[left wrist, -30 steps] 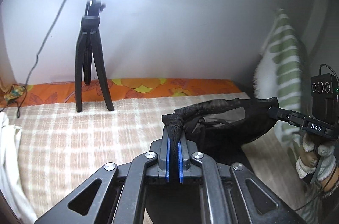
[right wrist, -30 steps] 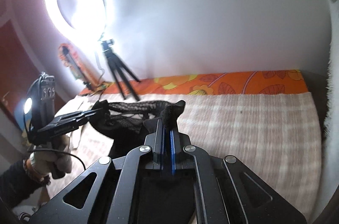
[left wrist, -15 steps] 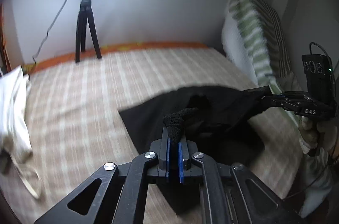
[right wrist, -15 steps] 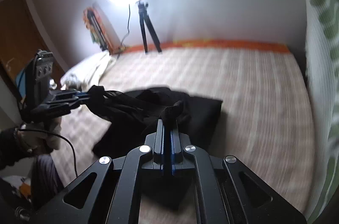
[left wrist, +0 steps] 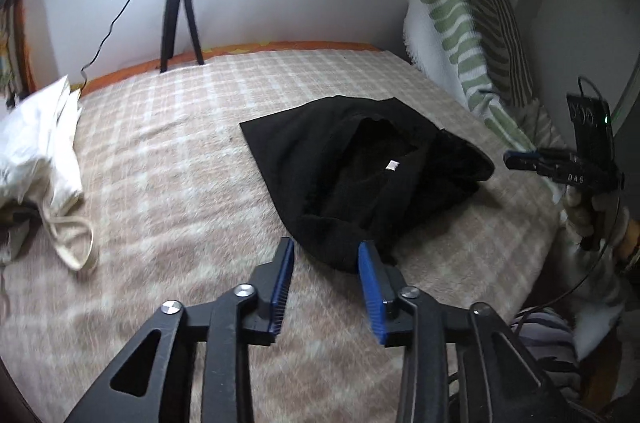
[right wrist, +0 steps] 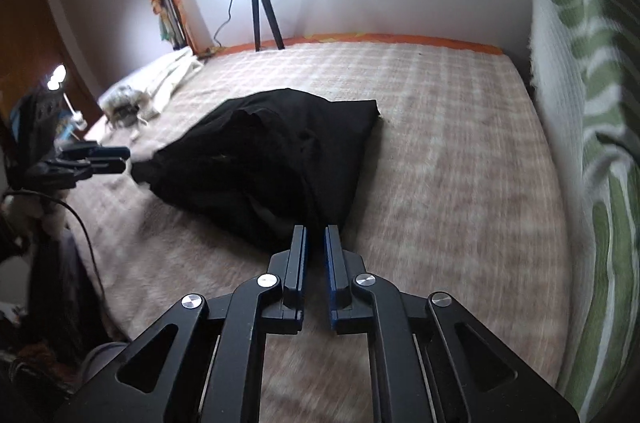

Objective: Fold small clothes

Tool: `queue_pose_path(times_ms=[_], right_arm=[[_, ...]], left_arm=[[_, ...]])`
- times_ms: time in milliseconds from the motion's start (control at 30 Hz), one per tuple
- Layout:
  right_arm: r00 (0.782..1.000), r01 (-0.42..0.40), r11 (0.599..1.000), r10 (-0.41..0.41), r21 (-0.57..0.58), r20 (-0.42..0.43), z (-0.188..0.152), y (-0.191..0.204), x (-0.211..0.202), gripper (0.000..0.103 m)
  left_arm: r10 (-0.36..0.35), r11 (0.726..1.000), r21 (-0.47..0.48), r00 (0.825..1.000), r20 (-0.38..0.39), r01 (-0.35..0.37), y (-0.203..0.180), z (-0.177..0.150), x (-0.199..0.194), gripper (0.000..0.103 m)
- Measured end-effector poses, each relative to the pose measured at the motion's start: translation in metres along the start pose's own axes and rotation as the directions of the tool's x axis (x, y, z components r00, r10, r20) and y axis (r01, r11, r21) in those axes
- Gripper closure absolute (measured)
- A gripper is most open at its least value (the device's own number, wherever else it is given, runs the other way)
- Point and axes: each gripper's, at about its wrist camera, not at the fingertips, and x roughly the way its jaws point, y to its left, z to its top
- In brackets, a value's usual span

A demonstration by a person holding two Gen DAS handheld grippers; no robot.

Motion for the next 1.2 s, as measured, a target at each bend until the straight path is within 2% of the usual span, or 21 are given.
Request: queue_pose_path(times_ms=[67,133,167,200,300,367,433,467,500,567,600,667,833,867,933,1033,1100,1200], right_arm=[[0.999,-0.031,0.998,0.030,0.048,0.022,-0.003,-0.004,-0.011,0.090],[0.998,-0.057,0.993,0.054,0.107,0.032,-0.003,-0.009,-0.012,0.068],[0.998,-0.058,0.987,0.055,0.150,0.026,-0.003,-0.013,-0.008,0.066],[0.998,-0.056,0.980,0.054,0.192,0.016,-0.002,-0.017,-0.003,0.066],[0.995,-0.091,0.949,0.097,0.303,-0.003,-0.003,-0.027,0.014,0.066],[0.989,-0.143,0.907,0.150,0.397,0.014,-0.004,-0.036,0.024,0.066],[0.989,-0.145,0.901,0.145,0.410,0.032,-0.004,-0.036,0.028,0.066],[0.990,-0.138,0.906,0.135,0.401,0.034,-0.003,-0.034,0.030,0.066],[0.988,-0.151,0.897,0.149,0.415,0.037,-0.003,-0.034,0.032,0.066],[0.984,-0.176,0.884,0.168,0.433,0.058,-0.003,-0.032,0.034,0.066],[0.988,-0.157,0.899,0.147,0.408,0.057,-0.001,-0.028,0.034,0.066],[0.992,-0.126,0.930,0.115,0.345,0.052,0.004,-0.021,0.034,0.066],[0.996,-0.077,0.972,0.065,0.223,0.057,0.020,-0.004,0.042,0.068],[0.997,-0.066,0.978,0.055,0.196,0.057,0.023,-0.001,0.044,0.071],[0.997,-0.072,0.987,0.068,0.146,0.034,0.028,0.005,0.050,0.101],[0.999,-0.048,0.996,0.048,0.077,0.001,0.030,0.013,0.051,0.101],[0.996,-0.080,0.997,0.081,0.020,-0.030,0.028,0.021,0.043,0.102],[0.992,-0.094,0.991,0.085,-0.097,-0.093,0.018,0.033,0.026,0.101]], left_arm=[[-0.011,1.000,-0.028,1.000,0.006,0.011,0.004,0.001,-0.002,0.065],[-0.005,0.998,-0.069,1.000,-0.017,0.003,0.008,0.002,0.006,0.059],[-0.015,0.996,-0.093,0.999,-0.034,0.012,0.009,0.003,0.011,0.056],[-0.052,0.988,-0.150,0.997,-0.065,0.042,0.014,0.004,0.020,0.055],[-0.128,0.957,-0.271,0.988,-0.088,0.100,0.024,0.004,0.035,0.054],[-0.152,0.942,-0.313,0.985,-0.083,0.119,0.026,0.003,0.040,0.055],[-0.170,0.932,-0.340,0.981,-0.097,0.128,0.026,0.001,0.046,0.057],[-0.181,0.928,-0.346,0.978,-0.104,0.135,0.025,-0.001,0.048,0.062],[-0.196,0.925,-0.352,0.974,-0.112,0.146,0.024,-0.003,0.051,0.071],[-0.200,0.924,-0.354,0.971,-0.131,0.143,0.022,-0.005,0.054,0.078],[-0.200,0.925,-0.352,0.971,-0.133,0.143,0.020,-0.006,0.055,0.084],[-0.197,0.928,-0.347,0.971,-0.139,0.138,0.018,-0.005,0.056,0.087],[-0.201,0.925,-0.355,0.968,-0.149,0.137,0.018,-0.005,0.056,0.096],[-0.202,0.924,-0.356,0.968,-0.150,0.138,0.019,-0.004,0.056,0.097],[-0.211,0.920,-0.364,0.966,-0.151,0.144,0.020,-0.004,0.055,0.098],[-0.221,0.917,-0.367,0.964,-0.149,0.154,0.024,-0.004,0.050,0.100],[-0.220,0.921,-0.357,0.963,-0.155,0.153,0.028,-0.007,0.045,0.100],[-0.201,0.938,-0.320,0.963,-0.181,0.136,0.028,-0.012,0.042,0.100]])
